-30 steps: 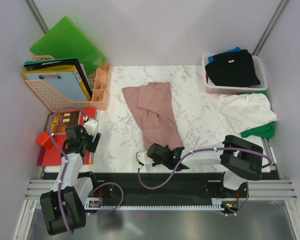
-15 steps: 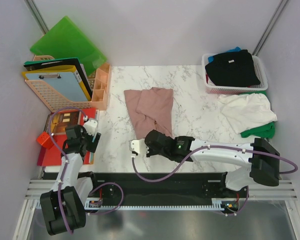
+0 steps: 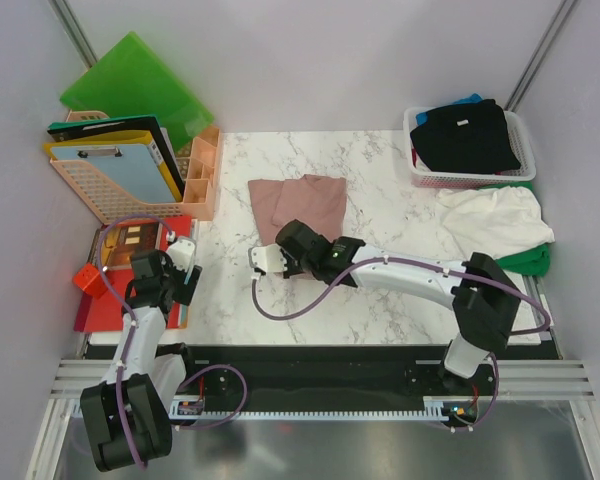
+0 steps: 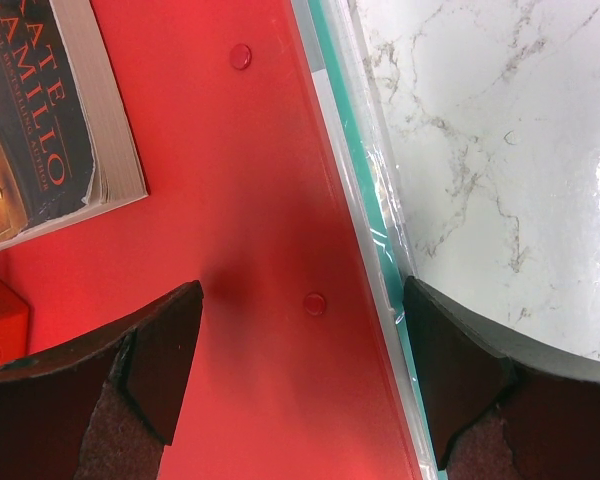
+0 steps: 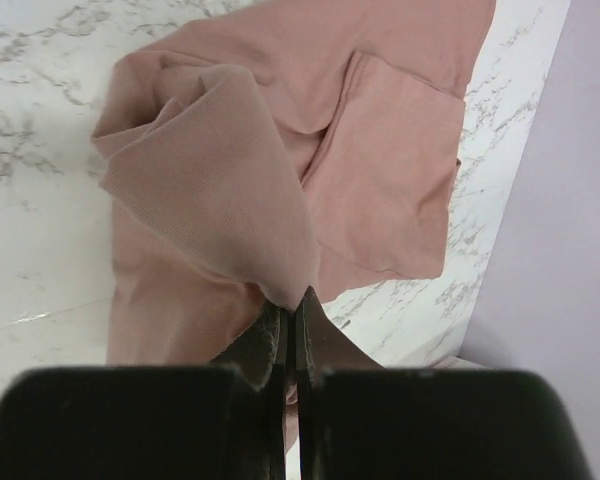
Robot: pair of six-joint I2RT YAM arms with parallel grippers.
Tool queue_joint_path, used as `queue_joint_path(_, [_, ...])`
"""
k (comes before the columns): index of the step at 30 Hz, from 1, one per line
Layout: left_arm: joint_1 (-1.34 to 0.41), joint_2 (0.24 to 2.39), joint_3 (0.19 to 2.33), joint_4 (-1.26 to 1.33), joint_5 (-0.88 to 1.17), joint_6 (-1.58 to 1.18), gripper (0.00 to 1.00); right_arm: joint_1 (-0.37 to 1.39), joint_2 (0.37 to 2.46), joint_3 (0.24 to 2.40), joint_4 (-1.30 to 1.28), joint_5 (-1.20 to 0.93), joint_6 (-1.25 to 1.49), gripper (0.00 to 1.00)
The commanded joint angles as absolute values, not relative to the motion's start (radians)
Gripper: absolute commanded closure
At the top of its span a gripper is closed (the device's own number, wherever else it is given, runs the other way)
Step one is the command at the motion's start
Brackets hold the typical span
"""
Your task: Fold and stack the t-shirts
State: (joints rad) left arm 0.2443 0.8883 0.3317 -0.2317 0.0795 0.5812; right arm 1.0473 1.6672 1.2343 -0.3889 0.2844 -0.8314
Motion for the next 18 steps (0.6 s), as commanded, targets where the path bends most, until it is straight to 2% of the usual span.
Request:
queue_joint_path(1, [0.245,0.897,0.307,-0.265,0.02,0.574,0.12,1.003,1.725,1.331,-0.354,0.27,-0.932,1.0])
queue_joint_path(10, [0.245,0.891,0.307,-0.275,0.02,0.575,0.12,0.879,1.935,1.575,-0.338,0.229,-1.045,1.0])
queue_joint_path(18, [0.245,0.903,0.308,-0.275,0.018,0.574,0.12,0.767,2.169,1.899,-0.341,0.212,-1.143,1.0])
